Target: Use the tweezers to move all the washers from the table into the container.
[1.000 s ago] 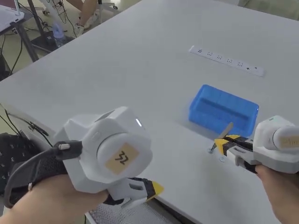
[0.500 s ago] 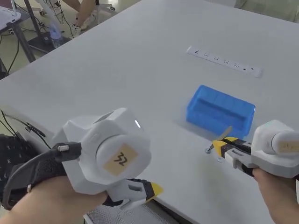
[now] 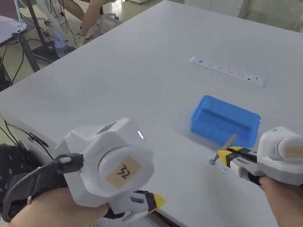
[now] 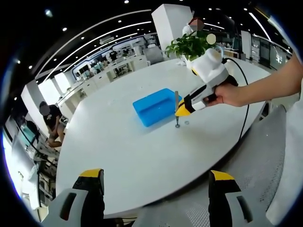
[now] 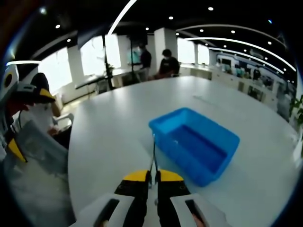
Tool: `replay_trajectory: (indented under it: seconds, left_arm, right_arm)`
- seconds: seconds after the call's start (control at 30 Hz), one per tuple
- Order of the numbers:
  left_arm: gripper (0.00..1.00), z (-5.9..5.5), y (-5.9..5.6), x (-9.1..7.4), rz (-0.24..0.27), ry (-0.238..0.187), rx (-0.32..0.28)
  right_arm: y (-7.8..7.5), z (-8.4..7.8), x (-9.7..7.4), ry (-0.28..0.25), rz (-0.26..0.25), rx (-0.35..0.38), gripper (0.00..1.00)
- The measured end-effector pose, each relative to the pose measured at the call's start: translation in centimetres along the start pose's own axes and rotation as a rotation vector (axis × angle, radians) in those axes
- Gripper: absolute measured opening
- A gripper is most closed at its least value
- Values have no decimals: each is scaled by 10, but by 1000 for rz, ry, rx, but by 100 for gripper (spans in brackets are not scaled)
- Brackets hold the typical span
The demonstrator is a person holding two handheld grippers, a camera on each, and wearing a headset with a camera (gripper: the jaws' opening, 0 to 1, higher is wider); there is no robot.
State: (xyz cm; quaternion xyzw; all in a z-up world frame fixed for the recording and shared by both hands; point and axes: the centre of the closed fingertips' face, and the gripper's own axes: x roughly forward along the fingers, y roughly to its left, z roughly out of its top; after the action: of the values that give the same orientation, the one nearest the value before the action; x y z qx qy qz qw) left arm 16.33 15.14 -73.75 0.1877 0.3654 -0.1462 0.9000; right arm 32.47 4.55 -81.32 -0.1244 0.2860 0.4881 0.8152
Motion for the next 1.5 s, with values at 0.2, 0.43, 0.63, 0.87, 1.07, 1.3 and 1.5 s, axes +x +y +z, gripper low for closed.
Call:
replay_trajectory:
  seconds: [0.2,0.43,0.63,0.87,1.07,1.3,1.5]
  left_arm:
    - [93,1,-1,1,-3,-1,5]
    - [93,0,1,2,-3,-3,1]
    - [93,-2,3,1,0,-2,1]
    - [93,-3,4,-1,2,-2,-1]
    - [93,-3,6,-1,7,-5,-3]
    - [93,-5,6,-1,6,-2,-8]
    - [93,-4,6,-1,8,-4,-4]
  right_arm:
    - [-1,8,-2,0,3,-5,2]
    - [-7,22,-4,-24,6,-7,2]
    - [-6,44,-9,-62,-4,-24,2]
    - [-14,59,-8,-89,-27,-35,2]
    - [-26,71,-9,-110,-45,-35,2]
    - [-33,84,-9,-135,-65,-35,2]
    - [-44,88,-6,-134,-96,-32,2]
